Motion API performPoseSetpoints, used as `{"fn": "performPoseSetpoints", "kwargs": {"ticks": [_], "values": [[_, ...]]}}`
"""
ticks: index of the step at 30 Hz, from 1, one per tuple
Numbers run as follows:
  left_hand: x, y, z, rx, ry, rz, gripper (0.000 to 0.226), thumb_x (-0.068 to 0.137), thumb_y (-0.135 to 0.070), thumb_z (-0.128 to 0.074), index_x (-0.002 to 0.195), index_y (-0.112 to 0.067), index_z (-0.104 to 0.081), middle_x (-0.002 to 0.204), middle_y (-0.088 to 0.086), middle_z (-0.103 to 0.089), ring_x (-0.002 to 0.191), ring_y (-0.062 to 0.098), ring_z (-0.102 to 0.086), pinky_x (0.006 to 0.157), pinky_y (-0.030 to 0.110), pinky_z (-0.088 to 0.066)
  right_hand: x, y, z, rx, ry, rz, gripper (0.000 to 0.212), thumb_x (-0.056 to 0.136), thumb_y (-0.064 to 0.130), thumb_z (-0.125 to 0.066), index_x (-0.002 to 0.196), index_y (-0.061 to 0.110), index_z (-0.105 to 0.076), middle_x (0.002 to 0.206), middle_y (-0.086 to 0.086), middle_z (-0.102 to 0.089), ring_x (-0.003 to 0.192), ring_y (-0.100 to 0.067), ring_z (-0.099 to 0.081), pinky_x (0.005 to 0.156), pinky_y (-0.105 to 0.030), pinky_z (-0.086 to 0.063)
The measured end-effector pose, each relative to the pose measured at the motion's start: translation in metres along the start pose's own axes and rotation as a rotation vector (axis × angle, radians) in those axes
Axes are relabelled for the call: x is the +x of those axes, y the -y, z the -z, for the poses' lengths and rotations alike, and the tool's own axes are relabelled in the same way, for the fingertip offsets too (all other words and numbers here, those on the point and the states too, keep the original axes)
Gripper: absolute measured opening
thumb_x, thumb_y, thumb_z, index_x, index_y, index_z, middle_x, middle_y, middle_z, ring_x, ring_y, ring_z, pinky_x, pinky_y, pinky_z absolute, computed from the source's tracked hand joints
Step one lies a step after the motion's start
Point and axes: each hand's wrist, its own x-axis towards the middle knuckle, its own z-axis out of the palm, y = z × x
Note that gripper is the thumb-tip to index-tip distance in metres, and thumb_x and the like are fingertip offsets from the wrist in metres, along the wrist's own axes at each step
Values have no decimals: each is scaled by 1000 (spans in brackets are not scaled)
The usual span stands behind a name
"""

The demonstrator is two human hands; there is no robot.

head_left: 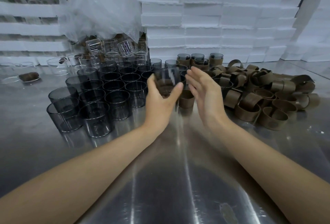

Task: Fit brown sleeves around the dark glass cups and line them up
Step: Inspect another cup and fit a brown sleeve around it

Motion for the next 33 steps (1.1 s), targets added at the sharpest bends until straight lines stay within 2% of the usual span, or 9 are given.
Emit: {"fn": "performPoseSetpoints", "kwargs": {"ticks": [4, 9, 14, 16, 18, 20, 23, 28, 33], "values": [[-16, -3, -9, 127, 227, -125, 58, 72, -35, -81, 122, -25, -52, 99, -21, -67, 94, -6, -64, 77, 7, -46, -8, 0, -7, 94, -64, 116, 34, 102, 33, -32, 124, 29, -57, 127, 5, -62, 114, -7, -60, 98, -31, -50], [-20, -9, -7, 137, 299, -171, 48, 72, -62, -56, 104, -27, -52, 75, -19, -62, 69, -7, -59, 61, 8, -40, -1, 5, 3, 364, -33, 80, 43, 106, 36, -21, 127, 19, -54, 116, -8, -70, 111, -21, -66, 96, -34, -50], [-15, -8, -12, -267, 335, -38, 59, 80, -68, -47, 94, -12, -58, 63, -6, -67, 53, 6, -59, 53, 18, -46, 5, -1, 5, 303, 115, -72, 47, 104, 46, -17, 128, 23, -51, 115, -3, -71, 96, -26, -67, 72, -33, -52], [-5, -7, -12, -318, 197, 74, 68, 77, -70, -35, 89, -7, -61, 59, 0, -64, 48, 11, -54, 51, 23, -44, 4, -6, 3, 119, 210, -13, 43, 103, 43, -33, 138, 19, -43, 127, -11, -62, 89, -32, -57, 63, -34, -46], [4, -6, -7, -297, 108, 186, 73, 71, -77, -31, 81, -17, -70, 62, 8, -64, 48, 16, -53, 58, 32, -44, 2, -14, 4, -107, 313, 81, 71, 90, 26, -65, 149, 14, -28, 138, -11, -51, 100, -21, -59, 76, -30, -51], [7, -2, 1, -264, 101, 253, 73, 67, -81, -29, 74, -27, -76, 67, 5, -70, 58, 18, -60, 72, 42, -47, -1, -20, 4, -203, 380, 112, 98, 70, 14, -80, 150, 14, -23, 143, -7, -46, 121, -11, -56, 98, -31, -49], [5, -3, 6, -154, 135, 207, 66, 74, -79, -25, 87, -38, -75, 90, -2, -75, 91, 20, -69, 96, 46, -50, 0, -19, 6, -158, 318, 119, 97, 59, 13, -83, 141, 17, -32, 134, -6, -51, 115, -12, -61, 94, -31, -52], [2, -1, 8, 172, 2, -31, 40, 106, -28, -31, 139, -12, -47, 139, 2, -45, 114, -17, -44, 99, 2, -30, 7, -17, 11, -243, 118, 205, 75, 69, -5, -82, 129, 25, -48, 129, -9, -50, 100, -14, -67, 80, -23, -56], [-7, -10, 3, 510, 205, -376, 51, 102, -23, -35, 151, -9, -30, 160, 3, -26, 148, 14, -19, 122, 28, -13, 7, -22, 13, -357, 73, 265, 62, 70, -5, -79, 117, 25, -52, 123, -8, -51, 93, -5, -64, 67, -13, -51]]}}
